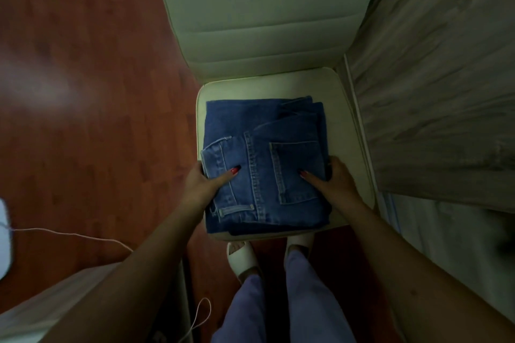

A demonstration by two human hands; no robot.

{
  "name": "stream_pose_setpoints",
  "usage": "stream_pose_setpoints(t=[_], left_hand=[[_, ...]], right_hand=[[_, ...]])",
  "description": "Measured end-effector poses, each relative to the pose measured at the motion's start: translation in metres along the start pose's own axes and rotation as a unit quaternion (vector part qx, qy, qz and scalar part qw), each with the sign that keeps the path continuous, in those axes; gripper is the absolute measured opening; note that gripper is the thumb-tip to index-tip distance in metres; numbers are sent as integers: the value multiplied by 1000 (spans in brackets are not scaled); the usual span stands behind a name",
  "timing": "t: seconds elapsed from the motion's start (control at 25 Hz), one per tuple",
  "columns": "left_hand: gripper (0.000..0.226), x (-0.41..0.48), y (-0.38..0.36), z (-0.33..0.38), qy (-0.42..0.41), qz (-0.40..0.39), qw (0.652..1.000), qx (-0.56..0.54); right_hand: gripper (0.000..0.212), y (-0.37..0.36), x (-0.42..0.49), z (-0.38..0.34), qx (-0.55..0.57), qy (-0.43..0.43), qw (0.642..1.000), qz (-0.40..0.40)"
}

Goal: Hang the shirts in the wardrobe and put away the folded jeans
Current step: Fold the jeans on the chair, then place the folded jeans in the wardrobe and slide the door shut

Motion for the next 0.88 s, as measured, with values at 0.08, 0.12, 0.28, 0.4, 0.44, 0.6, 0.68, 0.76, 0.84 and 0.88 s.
stream_pose_setpoints(t=[0.08,0.12,0.28,0.4,0.44,0.6,0.68,0.76,0.84,0.88], left_hand=[[85,12,5,-4,-6,50,998,25],[87,15,7,-4,-2,35,999,22],[69,14,3,0,42,-119,992,-23],[74,11,-4,8,99,-163,981,-43],[77,10,-6,9,109,-160,980,-41],[71,-12,-21,11,41,-170,985,2],[75,-32,-36,15,12,-199,979,47],[86,-50,-59,18,12,-242,965,102],[91,-70,-91,18,33,-295,943,151],[89,-80,-111,15,47,-321,929,176]], right_hand=[[97,3,6,3,-52,-14,996,69],[103,3,8,5,-22,-32,997,74],[70,-10,9,9,168,-87,981,-37],[73,-15,-1,15,264,-75,961,-39],[71,-14,-6,17,290,-68,954,-39],[56,-10,-48,38,386,-54,921,-10],[50,-3,-81,52,434,-50,899,36],[45,7,-119,67,471,-63,877,76],[42,21,-160,89,499,-94,853,118],[42,29,-182,102,507,-112,843,141]])
Point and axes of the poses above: each hand's wrist, its own x-axis towards the middle knuckle, its own y-axis out of the back of the hand, z = x × y, the point moved 1 cm from there along x, towards the middle knuckle, and after that the axes turned 11 degrees about y, right-handed, at the moved point
